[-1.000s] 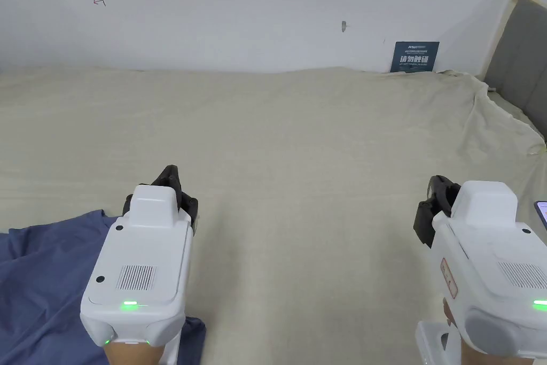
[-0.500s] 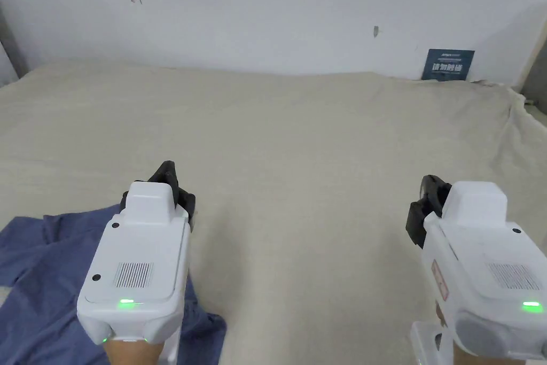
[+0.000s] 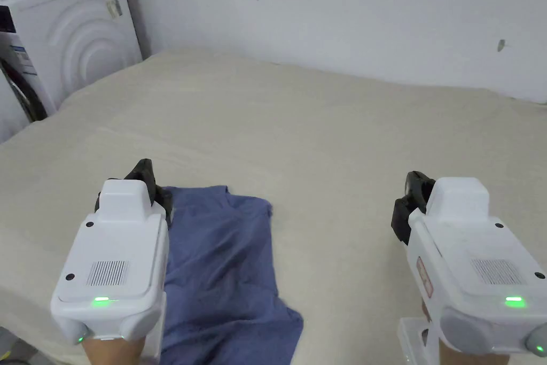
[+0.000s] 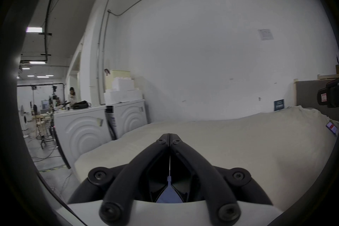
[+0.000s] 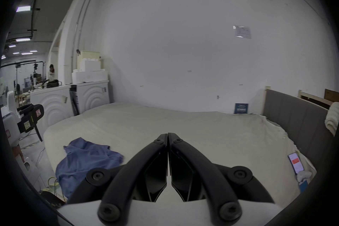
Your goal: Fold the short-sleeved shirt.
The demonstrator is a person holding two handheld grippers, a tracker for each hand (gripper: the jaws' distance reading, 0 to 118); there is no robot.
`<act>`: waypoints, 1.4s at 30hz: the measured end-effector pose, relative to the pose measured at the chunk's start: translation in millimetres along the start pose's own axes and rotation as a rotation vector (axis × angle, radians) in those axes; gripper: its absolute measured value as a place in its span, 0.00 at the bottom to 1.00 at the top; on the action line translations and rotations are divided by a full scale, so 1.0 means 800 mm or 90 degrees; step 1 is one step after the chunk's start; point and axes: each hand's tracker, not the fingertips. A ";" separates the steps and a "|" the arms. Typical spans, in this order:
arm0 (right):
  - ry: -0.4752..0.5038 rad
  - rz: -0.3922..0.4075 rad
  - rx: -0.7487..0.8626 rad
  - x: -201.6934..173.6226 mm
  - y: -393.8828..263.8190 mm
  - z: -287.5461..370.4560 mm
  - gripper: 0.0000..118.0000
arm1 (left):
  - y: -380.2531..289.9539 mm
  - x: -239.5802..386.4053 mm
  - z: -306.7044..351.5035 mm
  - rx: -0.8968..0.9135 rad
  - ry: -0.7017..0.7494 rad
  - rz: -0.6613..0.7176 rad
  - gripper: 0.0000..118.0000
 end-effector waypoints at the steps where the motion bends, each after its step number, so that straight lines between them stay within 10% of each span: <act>1: 0.011 0.001 0.000 -0.009 0.000 -0.004 0.00 | -0.001 -0.012 0.002 -0.002 0.012 -0.001 0.00; 21: 0.123 0.012 -0.006 -0.099 -0.001 -0.022 0.00 | -0.025 -0.116 0.041 -0.037 0.125 0.001 0.00; 42: 0.079 0.022 -0.030 -0.063 -0.009 -0.040 0.00 | -0.085 -0.069 -0.080 -0.327 -0.082 0.123 0.04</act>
